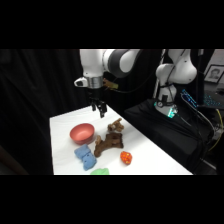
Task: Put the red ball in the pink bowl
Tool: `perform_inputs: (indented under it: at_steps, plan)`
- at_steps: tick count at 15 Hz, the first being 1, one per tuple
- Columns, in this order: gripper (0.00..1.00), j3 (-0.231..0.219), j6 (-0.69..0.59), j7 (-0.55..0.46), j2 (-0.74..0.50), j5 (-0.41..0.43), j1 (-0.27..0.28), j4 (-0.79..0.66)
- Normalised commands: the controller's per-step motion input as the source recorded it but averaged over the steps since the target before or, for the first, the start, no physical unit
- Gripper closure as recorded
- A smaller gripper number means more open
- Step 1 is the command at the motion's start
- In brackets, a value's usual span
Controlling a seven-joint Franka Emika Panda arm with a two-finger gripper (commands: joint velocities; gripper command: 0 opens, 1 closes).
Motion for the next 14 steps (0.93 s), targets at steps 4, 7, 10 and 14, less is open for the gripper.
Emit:
perform_inputs:
  at_steps: [4, 7, 10, 14]
  plan:
    - [0.0, 0.048, -0.01, 0.07, -0.02, 0.01, -0.001, 0.0]
    - [0.0, 0.08, 0.04, 0.14, -0.08, 0.032, 0.055, -0.06]
    - [0.0, 0.089, 0.1, 0.18, -0.09, 0.047, 0.096, -0.12]
    - [0.0, 0.091, 0.19, 0.19, -0.08, 0.065, 0.122, -0.2]
